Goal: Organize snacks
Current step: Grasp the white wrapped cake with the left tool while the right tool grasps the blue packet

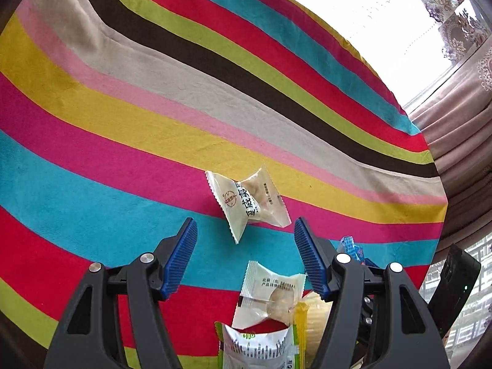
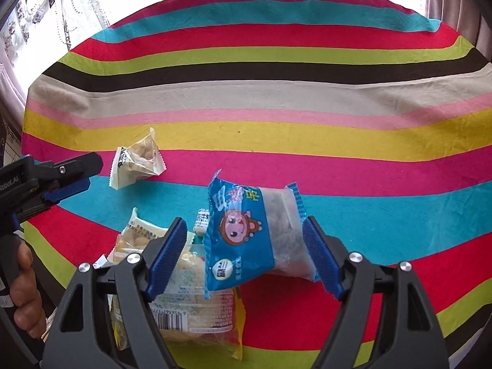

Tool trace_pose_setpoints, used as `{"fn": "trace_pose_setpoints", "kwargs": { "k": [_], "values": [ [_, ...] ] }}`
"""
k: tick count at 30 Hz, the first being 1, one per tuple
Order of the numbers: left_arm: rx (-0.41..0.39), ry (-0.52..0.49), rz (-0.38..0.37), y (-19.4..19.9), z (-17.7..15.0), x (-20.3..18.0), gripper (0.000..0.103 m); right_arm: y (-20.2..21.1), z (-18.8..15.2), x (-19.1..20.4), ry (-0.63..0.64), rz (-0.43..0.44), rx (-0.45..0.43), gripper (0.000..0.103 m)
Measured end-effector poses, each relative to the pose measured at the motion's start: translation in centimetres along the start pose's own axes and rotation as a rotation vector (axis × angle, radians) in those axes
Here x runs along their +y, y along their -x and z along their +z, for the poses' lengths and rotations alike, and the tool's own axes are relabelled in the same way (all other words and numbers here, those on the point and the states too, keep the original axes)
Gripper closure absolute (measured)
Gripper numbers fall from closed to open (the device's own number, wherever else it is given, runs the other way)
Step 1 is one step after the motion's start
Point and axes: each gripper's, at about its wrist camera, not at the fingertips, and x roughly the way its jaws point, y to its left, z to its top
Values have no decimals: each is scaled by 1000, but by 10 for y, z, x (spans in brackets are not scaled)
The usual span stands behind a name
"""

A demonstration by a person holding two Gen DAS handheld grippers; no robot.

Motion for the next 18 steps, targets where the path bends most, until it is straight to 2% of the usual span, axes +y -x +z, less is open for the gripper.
{"fn": "trace_pose_setpoints", "kwargs": {
  "k": [5,8,12,13,15,18],
  "values": [
    [31,69,-14,-26,12,6,41,-8,0,-7,-16,-5,16,37],
    [42,74,-2,-36,14,6,42,-10,0,-12,-24,4,19,38],
    [48,39,22,-44,16,-1,58,-10,-1,-13,-22,14,15,40],
    [58,31,21,-47,16,-3,69,-9,-2,-14,-22,16,14,41],
    [71,27,10,-50,15,-5,73,-8,-3,-16,-29,22,12,42],
    [62,-15,34,-50,13,-12,79,-3,-7,-23,-39,29,-7,45]
  ]
}}
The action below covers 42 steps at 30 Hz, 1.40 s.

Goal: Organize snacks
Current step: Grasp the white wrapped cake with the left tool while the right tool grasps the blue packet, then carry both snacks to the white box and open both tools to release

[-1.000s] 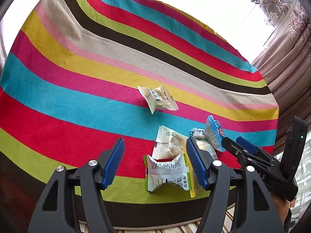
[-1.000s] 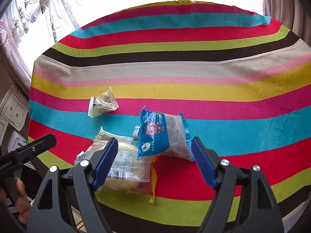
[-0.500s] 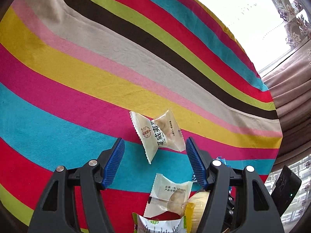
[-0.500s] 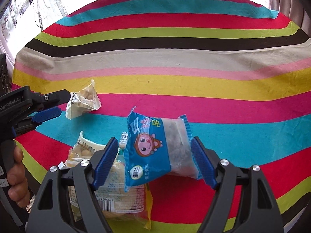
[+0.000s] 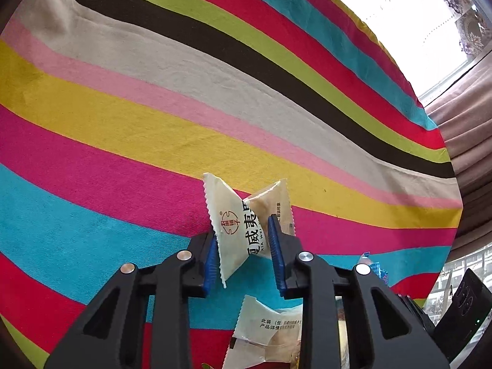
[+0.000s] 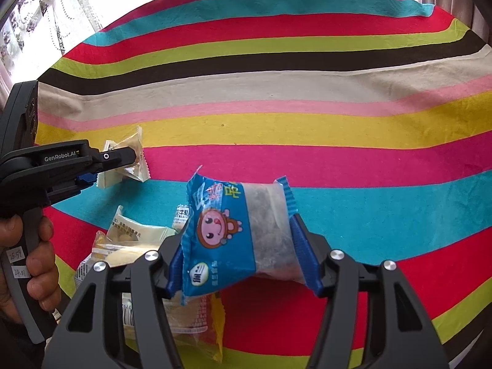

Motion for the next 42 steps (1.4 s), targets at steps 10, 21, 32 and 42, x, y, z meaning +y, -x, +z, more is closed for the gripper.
{"fn": "trace_pose_setpoints", "kwargs": {
  "k": [10,21,32,42],
  "values": [
    [-36,-9,-18,22,-6,-5,83,27,-6,-17,-45,14,-57,57],
    [-62,-62,-109,65,-41,-36,83,67,-25,-37,-92,18,-104,60],
    [-10,-130,-206,83,-95,-79,83,114,-66,-68,-146,3,-136,61],
    [70,-202,-257,82,-147,-122,83,155,-107,-107,-202,-27,-155,61]
  ]
}}
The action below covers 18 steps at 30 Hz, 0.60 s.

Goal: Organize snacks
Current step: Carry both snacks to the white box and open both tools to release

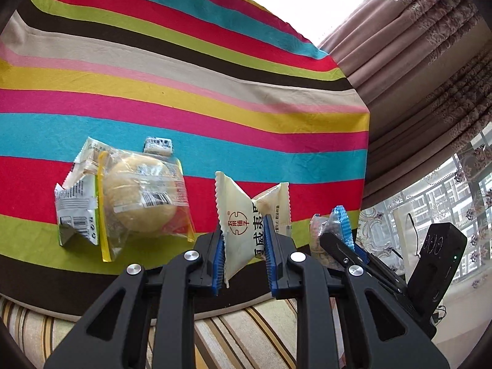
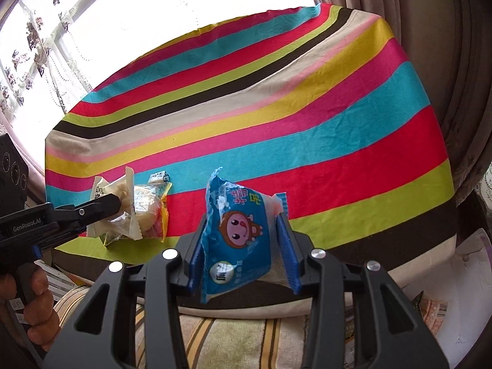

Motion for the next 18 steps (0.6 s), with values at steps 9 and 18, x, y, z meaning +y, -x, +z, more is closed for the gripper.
{"fn": "trace_pose_setpoints", "kwargs": {
  "k": [9,18],
  "values": [
    [103,-86,-49,-31,-40,-55,83,42,-25,-63,-94,-53,-20,60],
    [232,-213,-93,-66,-82,-115,82,64,-55,-108,-156,-105,-11,61]
  ]
}}
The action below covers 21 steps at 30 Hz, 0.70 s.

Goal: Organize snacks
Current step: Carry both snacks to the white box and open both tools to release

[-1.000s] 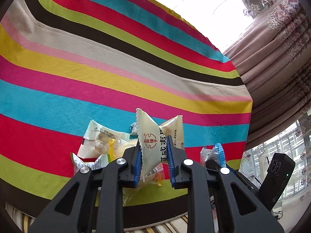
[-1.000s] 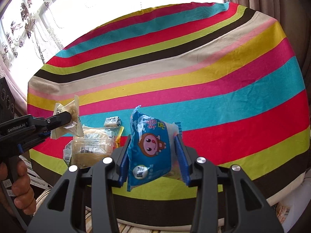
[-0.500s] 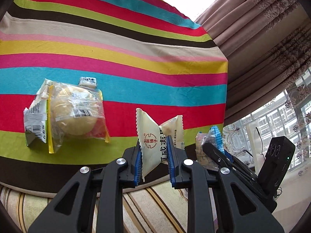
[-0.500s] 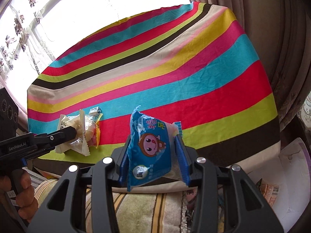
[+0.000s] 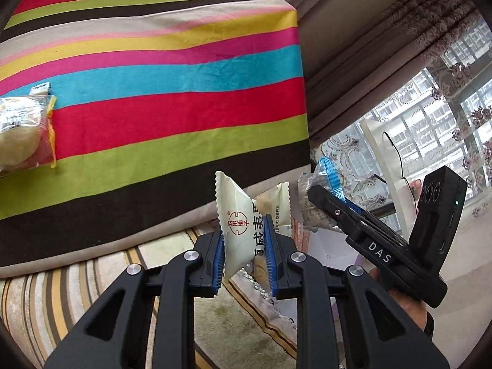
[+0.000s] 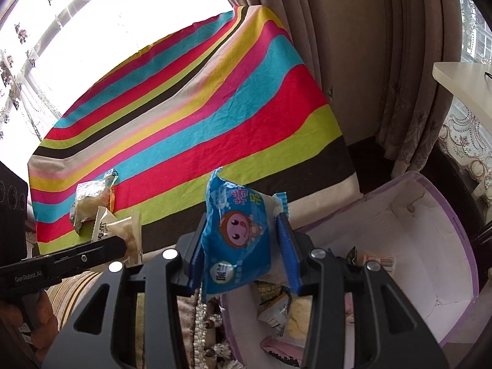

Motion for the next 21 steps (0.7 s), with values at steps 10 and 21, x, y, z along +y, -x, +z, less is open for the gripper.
{"fn": "trace_pose_setpoints", "kwargs": {
  "k": [10,21],
  "values": [
    [128,-107,-18,-39,-24,-40,82,2,-32,-32,-49,-20,41,60],
    [192,-140,-19,-59,-29,-57,71,2,-38,-39,-68,-9,59,56]
  ]
}}
